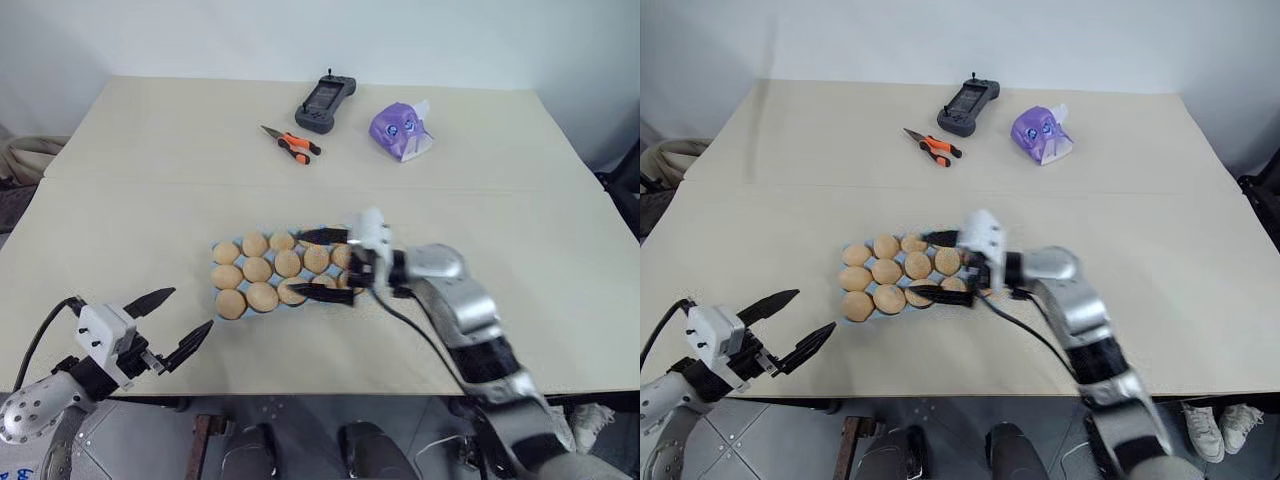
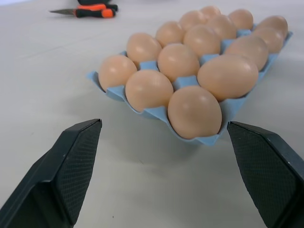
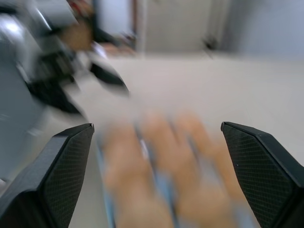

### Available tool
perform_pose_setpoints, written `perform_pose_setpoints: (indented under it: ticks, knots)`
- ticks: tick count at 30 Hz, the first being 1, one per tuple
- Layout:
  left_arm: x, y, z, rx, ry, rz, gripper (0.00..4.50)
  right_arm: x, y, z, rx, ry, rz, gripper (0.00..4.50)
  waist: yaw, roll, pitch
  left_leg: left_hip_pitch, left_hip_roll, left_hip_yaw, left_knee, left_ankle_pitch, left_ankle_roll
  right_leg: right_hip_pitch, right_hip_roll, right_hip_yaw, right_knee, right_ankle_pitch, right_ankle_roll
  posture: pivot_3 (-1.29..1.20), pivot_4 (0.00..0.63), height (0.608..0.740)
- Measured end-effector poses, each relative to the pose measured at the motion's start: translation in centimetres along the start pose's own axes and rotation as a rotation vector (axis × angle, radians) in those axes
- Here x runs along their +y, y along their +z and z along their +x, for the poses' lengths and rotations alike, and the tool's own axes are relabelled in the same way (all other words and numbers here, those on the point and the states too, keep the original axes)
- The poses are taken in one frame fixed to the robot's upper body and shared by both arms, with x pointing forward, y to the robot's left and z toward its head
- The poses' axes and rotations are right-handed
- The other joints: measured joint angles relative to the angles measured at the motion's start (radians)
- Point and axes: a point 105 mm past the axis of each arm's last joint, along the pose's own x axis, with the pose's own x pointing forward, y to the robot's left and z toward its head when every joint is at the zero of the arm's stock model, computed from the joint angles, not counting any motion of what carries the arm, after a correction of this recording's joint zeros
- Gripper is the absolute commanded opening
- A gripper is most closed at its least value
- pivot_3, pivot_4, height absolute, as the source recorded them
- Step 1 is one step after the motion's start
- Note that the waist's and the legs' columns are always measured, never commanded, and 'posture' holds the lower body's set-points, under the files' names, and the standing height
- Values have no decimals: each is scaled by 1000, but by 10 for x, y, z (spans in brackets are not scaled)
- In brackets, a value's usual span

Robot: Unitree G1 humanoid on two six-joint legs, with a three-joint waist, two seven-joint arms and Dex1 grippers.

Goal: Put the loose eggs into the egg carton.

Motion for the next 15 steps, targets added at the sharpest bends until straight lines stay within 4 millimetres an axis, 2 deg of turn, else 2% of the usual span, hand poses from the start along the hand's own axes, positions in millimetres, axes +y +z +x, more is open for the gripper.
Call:
perform_pose_setpoints:
  ticks: [3,5,9,12,15]
  knots:
    - [1,6,7,-10,-22,21,4500,-6,-17,-43,79,-102,-22,4482,-3,1,0,1,-1,2,-1,0,0,0,2,2,-1,0,0,0,150,740]
    - [3,9,12,-19,-23,42,4500,-9,-21,-59,90,-171,-22,4482,-9,1,0,2,0,2,-1,0,-1,0,4,3,0,0,0,0,150,740]
    - [9,17,18,-38,-15,77,4500,-14,-26,-84,106,-287,-7,4482,-7,1,0,3,0,3,-1,0,-1,0,3,5,0,0,0,0,150,740]
    - [16,13,20,-22,-2,61,4500,-14,-34,-103,135,-340,-4,4482,-4,1,1,2,0,3,2,0,0,2,3,5,0,0,1,0,150,740]
    - [17,15,25,-28,-7,65,4500,-14,-41,-111,149,-369,9,4482,-5,1,1,4,0,3,3,0,0,5,3,4,0,1,2,0,150,740]
